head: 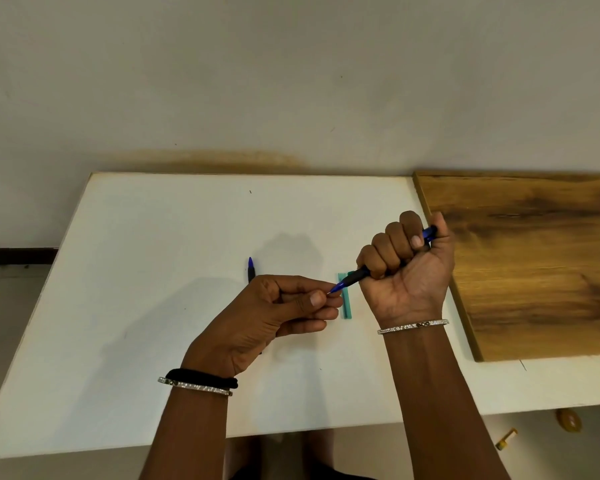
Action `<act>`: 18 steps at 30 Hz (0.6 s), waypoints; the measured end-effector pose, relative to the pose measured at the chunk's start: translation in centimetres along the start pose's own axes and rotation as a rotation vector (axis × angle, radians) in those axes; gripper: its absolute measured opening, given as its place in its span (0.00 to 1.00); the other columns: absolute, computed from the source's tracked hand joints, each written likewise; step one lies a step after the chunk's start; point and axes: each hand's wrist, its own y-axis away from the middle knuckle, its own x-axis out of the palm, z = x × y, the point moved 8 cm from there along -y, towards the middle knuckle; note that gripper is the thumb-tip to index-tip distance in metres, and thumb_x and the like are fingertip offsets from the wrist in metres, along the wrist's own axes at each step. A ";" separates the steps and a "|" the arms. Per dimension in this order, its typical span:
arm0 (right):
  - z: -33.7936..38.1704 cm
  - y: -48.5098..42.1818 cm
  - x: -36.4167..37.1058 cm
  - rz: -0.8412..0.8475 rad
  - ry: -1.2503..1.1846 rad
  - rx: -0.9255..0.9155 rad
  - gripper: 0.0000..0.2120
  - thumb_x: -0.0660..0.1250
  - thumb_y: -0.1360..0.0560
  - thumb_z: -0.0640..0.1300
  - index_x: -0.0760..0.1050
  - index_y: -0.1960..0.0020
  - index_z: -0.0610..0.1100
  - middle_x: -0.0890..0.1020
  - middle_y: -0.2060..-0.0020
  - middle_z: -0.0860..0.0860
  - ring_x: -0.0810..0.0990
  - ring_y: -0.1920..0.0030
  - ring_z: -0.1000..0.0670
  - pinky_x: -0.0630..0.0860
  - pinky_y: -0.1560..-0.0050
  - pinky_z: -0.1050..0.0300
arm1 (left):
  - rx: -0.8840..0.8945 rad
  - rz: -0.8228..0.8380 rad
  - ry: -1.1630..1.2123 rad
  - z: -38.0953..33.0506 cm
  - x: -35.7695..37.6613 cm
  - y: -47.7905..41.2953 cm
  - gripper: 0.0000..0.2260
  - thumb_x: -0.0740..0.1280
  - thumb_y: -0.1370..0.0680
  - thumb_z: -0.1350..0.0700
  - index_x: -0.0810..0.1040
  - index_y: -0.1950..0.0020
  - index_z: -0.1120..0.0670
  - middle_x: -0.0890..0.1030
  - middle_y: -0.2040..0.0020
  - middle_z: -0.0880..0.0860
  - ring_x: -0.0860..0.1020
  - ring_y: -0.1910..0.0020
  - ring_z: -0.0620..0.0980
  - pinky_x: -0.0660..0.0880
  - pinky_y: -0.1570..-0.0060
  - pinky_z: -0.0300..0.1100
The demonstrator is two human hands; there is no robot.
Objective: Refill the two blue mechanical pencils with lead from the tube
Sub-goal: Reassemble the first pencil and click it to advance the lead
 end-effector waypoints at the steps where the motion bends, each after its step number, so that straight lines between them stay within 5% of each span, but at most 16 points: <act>1: 0.0 0.0 0.0 -0.001 -0.001 0.001 0.26 0.48 0.19 0.56 0.62 0.72 0.46 0.55 0.78 0.54 0.51 0.79 0.55 0.53 0.79 0.64 | 0.000 -0.001 -0.001 0.0 0.0 0.0 0.14 0.71 0.28 0.52 0.84 0.44 0.54 0.85 0.47 0.55 0.84 0.48 0.49 0.80 0.54 0.37; 18: 0.1 0.0 0.5 0.029 0.002 0.003 0.26 0.47 0.19 0.54 0.63 0.73 0.45 0.55 0.78 0.54 0.51 0.79 0.55 0.54 0.79 0.65 | 0.005 -0.011 0.008 -0.1 0.0 0.0 0.15 0.72 0.30 0.51 0.84 0.46 0.54 0.86 0.48 0.55 0.84 0.50 0.49 0.80 0.55 0.36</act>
